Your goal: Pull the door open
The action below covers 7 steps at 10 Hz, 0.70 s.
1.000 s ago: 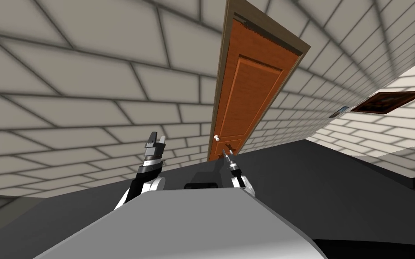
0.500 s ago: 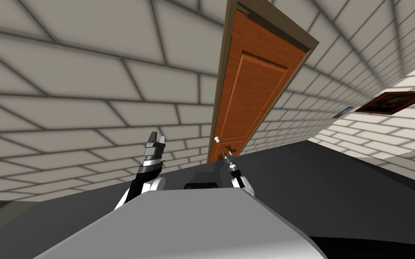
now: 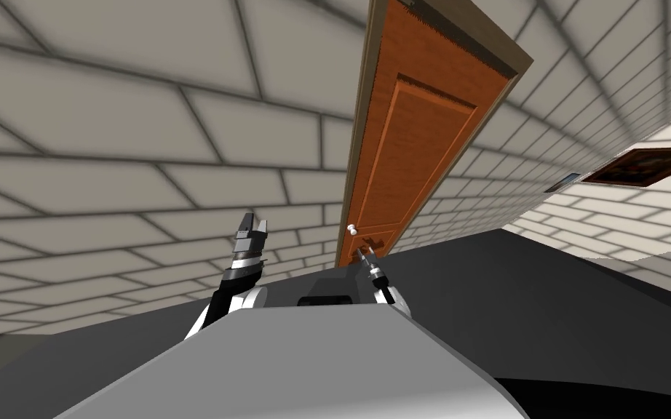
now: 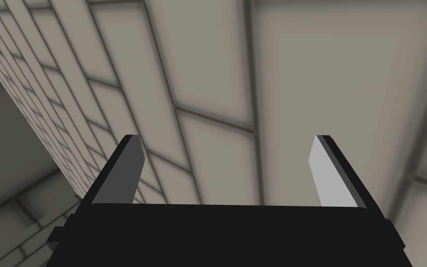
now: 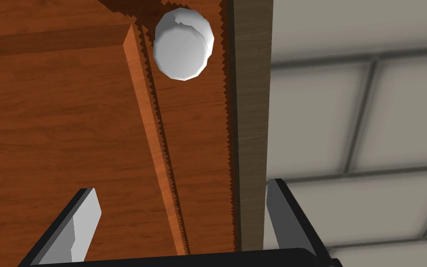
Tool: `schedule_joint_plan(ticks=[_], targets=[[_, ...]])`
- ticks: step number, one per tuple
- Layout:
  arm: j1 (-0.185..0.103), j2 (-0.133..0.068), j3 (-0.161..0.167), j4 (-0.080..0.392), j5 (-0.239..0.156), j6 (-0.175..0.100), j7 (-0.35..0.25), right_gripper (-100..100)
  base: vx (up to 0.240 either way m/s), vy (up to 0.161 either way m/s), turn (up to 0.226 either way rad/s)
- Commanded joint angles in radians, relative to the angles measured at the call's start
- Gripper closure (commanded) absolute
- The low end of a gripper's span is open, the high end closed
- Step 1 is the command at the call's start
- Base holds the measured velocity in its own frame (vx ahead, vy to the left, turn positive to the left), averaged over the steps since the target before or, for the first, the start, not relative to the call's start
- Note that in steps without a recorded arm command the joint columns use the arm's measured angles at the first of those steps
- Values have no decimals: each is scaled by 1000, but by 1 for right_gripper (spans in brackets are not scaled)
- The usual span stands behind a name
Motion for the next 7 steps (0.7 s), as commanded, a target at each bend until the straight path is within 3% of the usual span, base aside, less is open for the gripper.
schedule_joint_plan(ticks=[1, 6, 7], targets=[[-13, -4, -3, 39, 11, -7, 21, -100, 104, 1, 8], [-42, -9, -8, 128, 37, -24, 71, -100, 84, -7, 5], [-35, -9, -7, 113, 34, -20, 63, -100, 30, -3, 2]])
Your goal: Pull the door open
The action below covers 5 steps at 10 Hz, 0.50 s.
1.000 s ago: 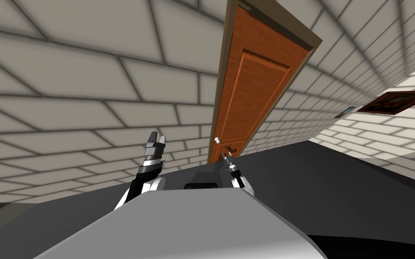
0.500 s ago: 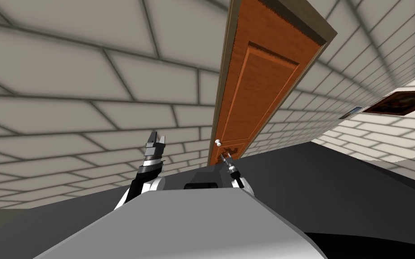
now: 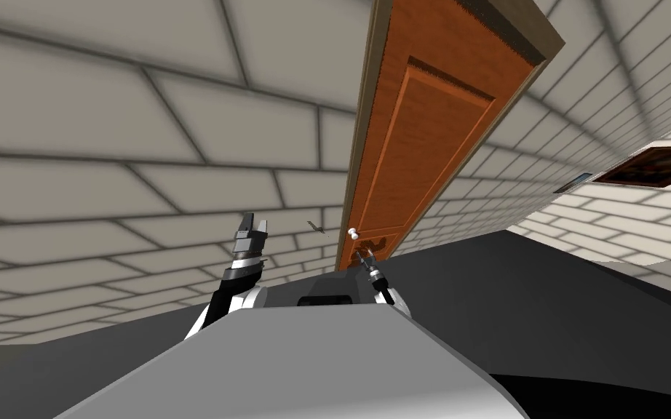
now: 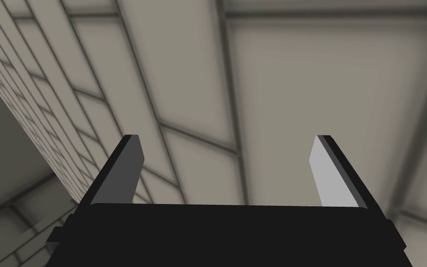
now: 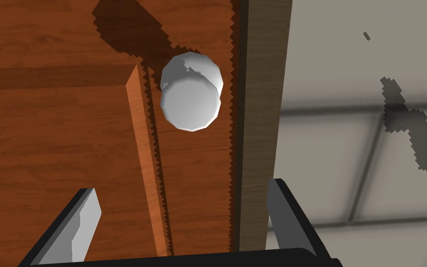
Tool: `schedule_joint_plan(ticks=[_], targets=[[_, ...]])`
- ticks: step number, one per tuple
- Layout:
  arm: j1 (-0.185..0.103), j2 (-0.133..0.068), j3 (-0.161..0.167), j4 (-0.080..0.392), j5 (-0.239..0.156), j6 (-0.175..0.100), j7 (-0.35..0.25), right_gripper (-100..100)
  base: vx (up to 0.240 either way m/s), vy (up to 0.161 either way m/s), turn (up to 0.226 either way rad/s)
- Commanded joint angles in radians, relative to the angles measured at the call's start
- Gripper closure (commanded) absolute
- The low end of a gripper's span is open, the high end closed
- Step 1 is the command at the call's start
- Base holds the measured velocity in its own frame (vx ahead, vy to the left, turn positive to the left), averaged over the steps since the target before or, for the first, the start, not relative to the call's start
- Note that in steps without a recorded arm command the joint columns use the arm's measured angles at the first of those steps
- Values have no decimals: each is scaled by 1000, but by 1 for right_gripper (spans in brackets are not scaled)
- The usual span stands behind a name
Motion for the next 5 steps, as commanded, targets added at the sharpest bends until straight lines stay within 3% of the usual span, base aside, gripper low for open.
schedule_joint_plan(ticks=[1, 4, 5], targets=[[7, -20, -19, 21, -17, -19, -4, -100, 111, 96, 196], [18, -55, -52, 57, -45, -51, -11, -100, 200, 94, 198], [18, -55, -52, 57, -45, -51, -11, -100, 126, 73, 48]])
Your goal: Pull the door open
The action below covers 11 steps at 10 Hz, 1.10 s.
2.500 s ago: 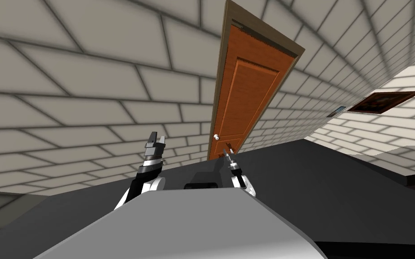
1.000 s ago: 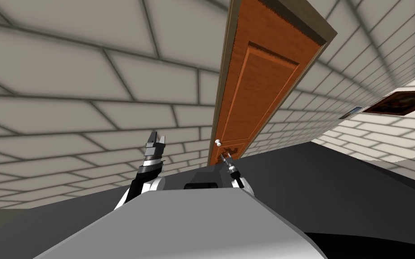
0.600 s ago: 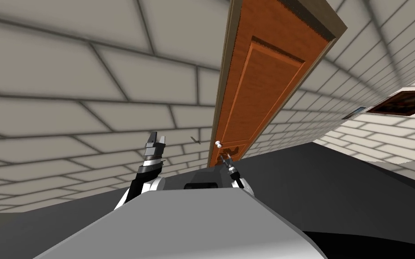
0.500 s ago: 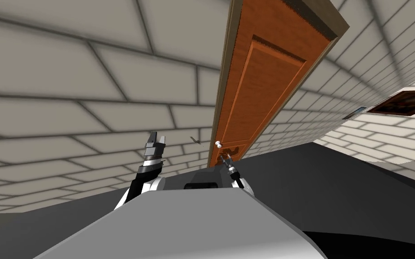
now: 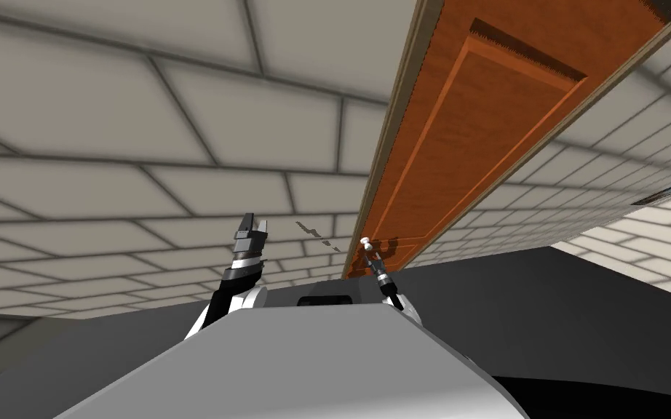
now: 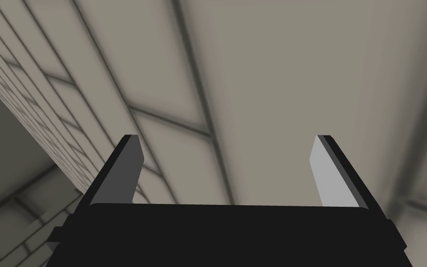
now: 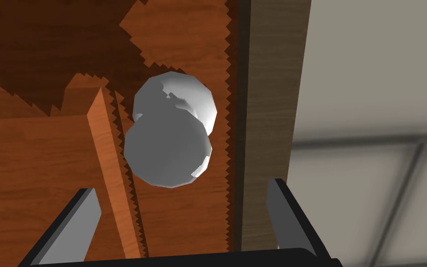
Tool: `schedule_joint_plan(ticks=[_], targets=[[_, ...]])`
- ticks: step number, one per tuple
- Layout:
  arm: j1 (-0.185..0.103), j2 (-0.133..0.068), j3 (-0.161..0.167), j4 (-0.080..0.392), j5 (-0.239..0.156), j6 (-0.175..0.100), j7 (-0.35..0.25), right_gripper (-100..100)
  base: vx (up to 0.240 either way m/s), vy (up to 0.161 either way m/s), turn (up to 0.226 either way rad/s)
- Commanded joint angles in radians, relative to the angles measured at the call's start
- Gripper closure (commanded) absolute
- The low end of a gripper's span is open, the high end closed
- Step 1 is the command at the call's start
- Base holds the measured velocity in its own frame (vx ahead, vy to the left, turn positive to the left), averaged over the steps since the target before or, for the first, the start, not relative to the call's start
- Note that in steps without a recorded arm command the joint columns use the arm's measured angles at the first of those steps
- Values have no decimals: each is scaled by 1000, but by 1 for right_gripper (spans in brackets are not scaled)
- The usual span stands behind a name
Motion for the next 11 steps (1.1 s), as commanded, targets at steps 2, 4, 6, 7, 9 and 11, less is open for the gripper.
schedule_joint_plan(ticks=[2, 4, 6, 7, 9, 11], targets=[[7, -29, -30, 39, -26, -32, -1, -100, 140, 54, 199], [11, -40, -40, 51, -35, -42, -3, -100, 143, 28, 77], [19, -44, -44, 42, -39, -39, -7, -100, 81, 18, 66], [19, -44, -44, 42, -39, -39, -7, 100, -6, -8, -36], [19, -44, -44, 42, -39, -39, -7, 100, -16, -12, 3], [19, -44, -44, 42, -39, -39, -7, 100, -5, -1, 1]])
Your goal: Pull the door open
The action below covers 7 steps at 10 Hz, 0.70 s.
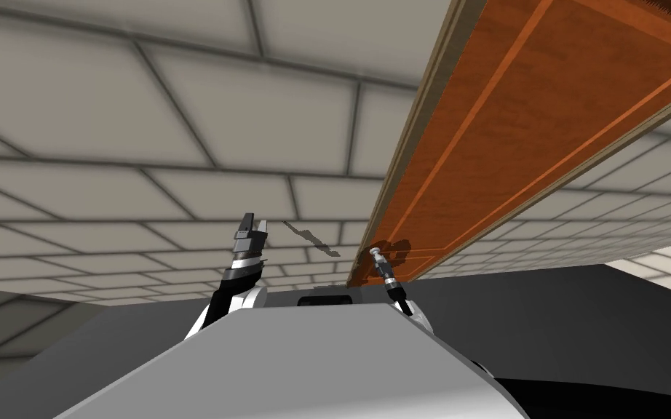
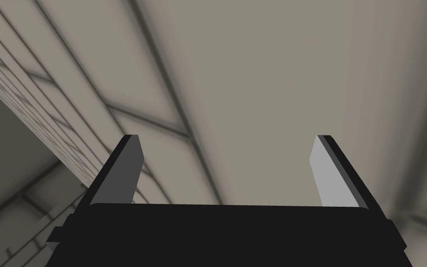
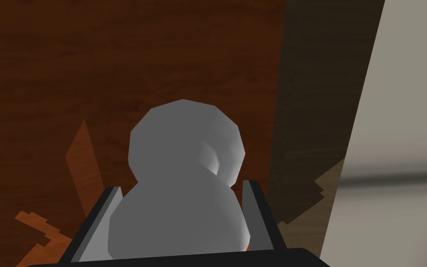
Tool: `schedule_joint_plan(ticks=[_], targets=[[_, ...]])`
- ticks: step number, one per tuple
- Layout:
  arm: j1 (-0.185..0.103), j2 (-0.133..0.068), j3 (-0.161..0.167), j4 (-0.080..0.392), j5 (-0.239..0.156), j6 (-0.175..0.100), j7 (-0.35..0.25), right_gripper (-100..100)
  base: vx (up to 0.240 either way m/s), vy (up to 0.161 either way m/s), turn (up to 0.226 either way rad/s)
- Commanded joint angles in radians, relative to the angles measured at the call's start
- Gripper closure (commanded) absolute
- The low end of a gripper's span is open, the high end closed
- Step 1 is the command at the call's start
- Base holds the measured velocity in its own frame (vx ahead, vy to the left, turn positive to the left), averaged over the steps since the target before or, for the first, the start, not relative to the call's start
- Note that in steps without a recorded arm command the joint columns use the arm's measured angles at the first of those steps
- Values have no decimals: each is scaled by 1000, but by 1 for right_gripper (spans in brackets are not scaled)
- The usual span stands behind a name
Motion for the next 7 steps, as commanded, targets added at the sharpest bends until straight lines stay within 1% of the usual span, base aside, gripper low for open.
schedule_joint_plan(ticks=[1, 2, 3, 7], targets=[[0, 3, 2, 0, 0, -2, -1, 100, 0, 0, 0], [-2, 1, 3, 1, -14, 2, -36, 100, -43, -22, 84], [-2, 1, 4, 1, -17, 3, -46, 100, -57, -37, 101], [-6, 3, 10, 2, -44, 8, -117, 100, -54, -32, 76]])
